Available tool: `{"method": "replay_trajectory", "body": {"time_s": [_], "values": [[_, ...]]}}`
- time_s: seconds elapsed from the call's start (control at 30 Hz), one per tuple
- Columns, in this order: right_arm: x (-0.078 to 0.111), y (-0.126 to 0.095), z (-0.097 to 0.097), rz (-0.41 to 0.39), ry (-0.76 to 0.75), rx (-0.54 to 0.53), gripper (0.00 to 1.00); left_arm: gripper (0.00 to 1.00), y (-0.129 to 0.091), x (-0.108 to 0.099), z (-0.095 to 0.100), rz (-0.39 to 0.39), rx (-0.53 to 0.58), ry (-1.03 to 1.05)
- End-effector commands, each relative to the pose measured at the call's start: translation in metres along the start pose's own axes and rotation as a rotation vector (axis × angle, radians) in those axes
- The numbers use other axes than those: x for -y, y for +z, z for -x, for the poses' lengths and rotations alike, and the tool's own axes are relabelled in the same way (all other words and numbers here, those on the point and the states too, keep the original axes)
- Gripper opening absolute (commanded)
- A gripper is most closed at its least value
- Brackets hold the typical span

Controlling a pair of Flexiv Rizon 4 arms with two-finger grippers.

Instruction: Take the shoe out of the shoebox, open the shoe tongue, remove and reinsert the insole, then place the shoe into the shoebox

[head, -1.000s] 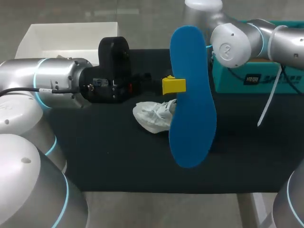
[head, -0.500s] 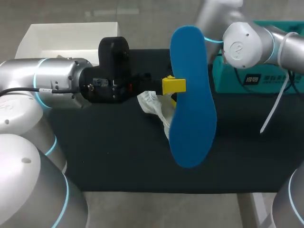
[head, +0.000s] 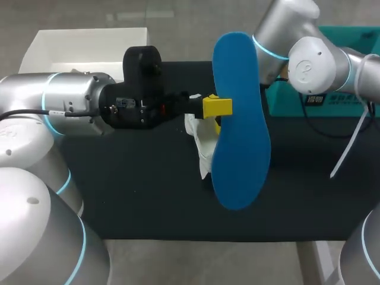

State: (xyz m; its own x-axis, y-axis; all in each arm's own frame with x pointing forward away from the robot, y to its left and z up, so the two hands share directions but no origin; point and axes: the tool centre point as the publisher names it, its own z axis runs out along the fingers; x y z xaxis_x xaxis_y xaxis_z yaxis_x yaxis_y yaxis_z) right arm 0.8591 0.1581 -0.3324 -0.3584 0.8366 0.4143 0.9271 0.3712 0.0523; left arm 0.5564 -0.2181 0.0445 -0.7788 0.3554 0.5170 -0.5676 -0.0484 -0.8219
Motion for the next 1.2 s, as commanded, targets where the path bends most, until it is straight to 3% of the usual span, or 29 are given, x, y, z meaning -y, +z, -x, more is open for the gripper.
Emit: {"method": "replay_trajectory", "body": {"time_s": [0.03,0.27,0.7,1.2], "values": [[0.004,0.001,0.002,0.019,0.015,-0.011,0.0,0.0,0.003,0.0,0.0,-0.003,0.001,0.001],[0.012,0.004,0.01,0.076,0.104,-0.033,0.0,0.0,0.003,0.0,0.0,-0.003,0.001,0.001],[0.027,0.006,0.024,0.099,0.174,-0.028,0.0,0.0,0.003,0.0,0.0,-0.003,0.001,0.001],[0.01,0.015,0.042,0.133,0.198,-0.053,0.0,0.0,0.003,0.0,0.0,-0.003,0.001,0.001]]}}
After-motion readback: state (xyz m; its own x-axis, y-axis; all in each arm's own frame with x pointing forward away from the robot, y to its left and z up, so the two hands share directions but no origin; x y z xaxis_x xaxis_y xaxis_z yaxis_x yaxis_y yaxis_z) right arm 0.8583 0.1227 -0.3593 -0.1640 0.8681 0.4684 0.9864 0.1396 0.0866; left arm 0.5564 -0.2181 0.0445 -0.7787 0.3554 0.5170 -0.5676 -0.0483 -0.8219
